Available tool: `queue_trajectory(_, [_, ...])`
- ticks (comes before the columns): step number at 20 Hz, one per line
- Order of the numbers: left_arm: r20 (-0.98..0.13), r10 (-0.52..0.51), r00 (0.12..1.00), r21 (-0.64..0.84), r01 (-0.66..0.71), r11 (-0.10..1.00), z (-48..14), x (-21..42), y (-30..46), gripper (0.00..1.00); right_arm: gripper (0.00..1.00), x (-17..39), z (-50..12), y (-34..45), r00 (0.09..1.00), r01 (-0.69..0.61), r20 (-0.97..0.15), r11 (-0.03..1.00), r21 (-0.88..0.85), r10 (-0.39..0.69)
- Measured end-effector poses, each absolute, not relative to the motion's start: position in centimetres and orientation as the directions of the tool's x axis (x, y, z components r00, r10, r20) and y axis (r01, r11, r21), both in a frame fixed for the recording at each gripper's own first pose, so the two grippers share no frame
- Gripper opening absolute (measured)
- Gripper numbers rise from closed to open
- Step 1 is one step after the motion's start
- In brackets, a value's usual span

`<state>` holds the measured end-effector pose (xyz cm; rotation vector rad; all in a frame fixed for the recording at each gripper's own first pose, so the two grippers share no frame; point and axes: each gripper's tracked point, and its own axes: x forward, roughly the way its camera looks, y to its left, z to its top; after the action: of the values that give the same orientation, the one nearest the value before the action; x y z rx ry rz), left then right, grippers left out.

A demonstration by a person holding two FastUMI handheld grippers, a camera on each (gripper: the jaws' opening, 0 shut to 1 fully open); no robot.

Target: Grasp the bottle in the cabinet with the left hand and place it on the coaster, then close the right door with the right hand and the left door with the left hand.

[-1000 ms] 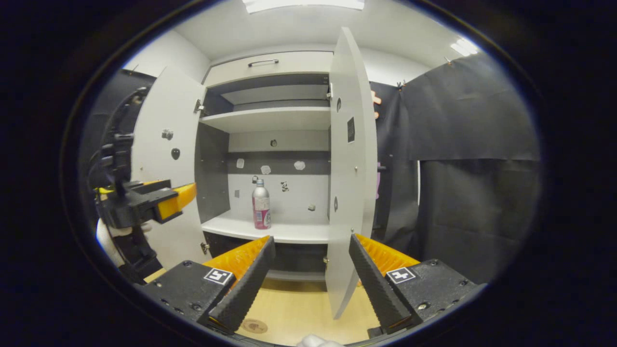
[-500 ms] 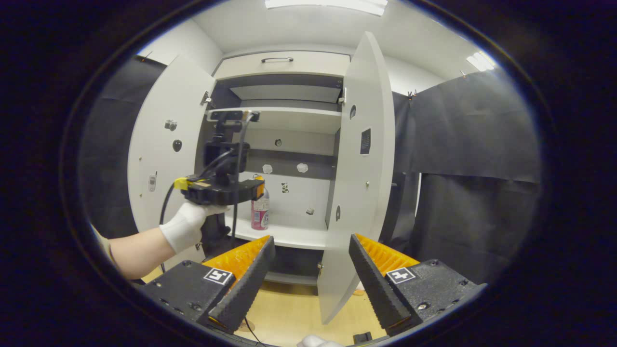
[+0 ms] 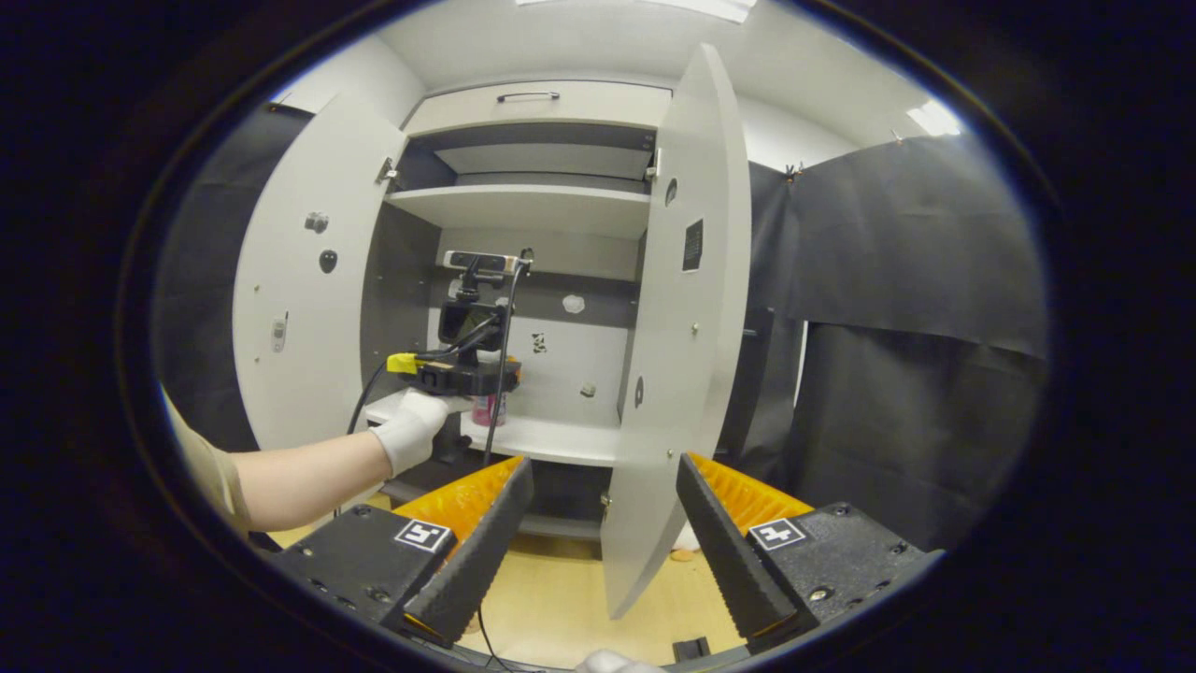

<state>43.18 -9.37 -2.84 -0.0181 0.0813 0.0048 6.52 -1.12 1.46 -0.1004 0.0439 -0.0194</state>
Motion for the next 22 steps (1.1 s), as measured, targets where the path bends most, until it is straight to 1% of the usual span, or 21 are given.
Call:
queue_trajectory(3, [-0.046, -0.049, 0.998, -0.045, 0.047, 0.998, -1.2, 40.7, -9.5, 0.8, 1.0, 6.2, 1.9, -1.5, 0.999, 0.025, -0.028, 0.996, -0.089, -0.028])
queue_trajectory(4, [-0.027, -0.056, 0.998, -0.033, 0.056, 0.998, -0.5, 39.4, -9.3, 0.83, 1.0, 6.0, 1.9, -1.6, 0.999, 0.028, -0.024, 0.996, -0.085, -0.03])
queue_trajectory(6, [0.012, -0.084, 0.996, 0.002, 0.084, 0.996, 0.7, 36.4, -9.3, 0.83, 1.0, 5.9, 1.6, -1.8, 0.999, 0.028, -0.025, 0.997, -0.073, -0.03])
queue_trajectory(7, [0.022, -0.097, 0.995, 0.016, 0.097, 0.995, 0.8, 34.8, -9.3, 0.8, 1.0, 5.6, 1.5, -1.8, 0.999, 0.023, -0.023, 0.998, -0.062, -0.024])
queue_trajectory(9, [0.042, -0.128, 0.991, 0.029, 0.127, 0.991, 0.6, 31.3, -9.5, 0.8, 1.0, 5.1, 0.8, -1.9, 0.999, 0.028, -0.027, 0.998, -0.048, -0.03])
queue_trajectory(10, [0.05, -0.144, 0.988, 0.029, 0.143, 0.989, 0.4, 29.5, -9.7, 0.83, 1.0, 4.9, 0.3, -2.0, 0.999, 0.031, -0.035, 0.998, -0.047, -0.032])
queue_trajectory(11, [0.058, -0.16, 0.985, 0.03, 0.158, 0.987, -0.1, 27.6, -9.8, 0.83, 1.0, 4.6, -0.2, -2.2, 0.998, 0.035, -0.044, 0.998, -0.044, -0.037])
queue_trajectory(12, [0.058, -0.176, 0.983, 0.022, 0.175, 0.984, -0.9, 25.6, -10.0, 0.8, 1.0, 4.2, -0.6, -2.5, 0.998, 0.038, -0.052, 0.998, -0.042, -0.04])
queue_trajectory(15, [0.049, -0.213, 0.976, -0.03, 0.215, 0.976, -3.8, 20.1, -10.7, 0.8, 1.0, 3.4, -1.5, -3.4, 0.996, 0.058, -0.071, 0.998, -0.038, -0.061])
queue_trajectory(16, [0.051, -0.217, 0.975, -0.038, 0.219, 0.975, -4.6, 18.2, -10.8, 0.76, 1.0, 3.2, -1.8, -3.7, 0.995, 0.067, -0.076, 0.997, -0.038, -0.07])
queue_trajectory(18, [0.046, -0.235, 0.971, -0.045, 0.237, 0.97, -7.3, 15.5, -11.1, 0.83, 1.0, 2.6, -2.5, -4.4, 0.992, 0.081, -0.094, 0.996, -0.039, -0.085])
queue_trajectory(19, [0.031, -0.253, 0.967, -0.039, 0.254, 0.967, -9.0, 14.3, -11.6, 0.8, 1.0, 2.4, -2.8, -4.8, 0.99, 0.089, -0.105, 0.995, -0.041, -0.093])
queue_trajectory(20, [0.018, -0.262, 0.965, -0.027, 0.262, 0.965, -10.7, 13.2, -11.8, 0.83, 1.0, 2.1, -3.2, -5.3, 0.988, 0.097, -0.115, 0.994, -0.043, -0.101])
queue_trajectory(22, [0.003, -0.275, 0.962, -0.009, 0.275, 0.962, -14.6, 10.9, -12.2, 0.83, 1.0, 1.5, -3.8, -6.0, 0.984, 0.111, -0.135, 0.993, -0.047, -0.116])
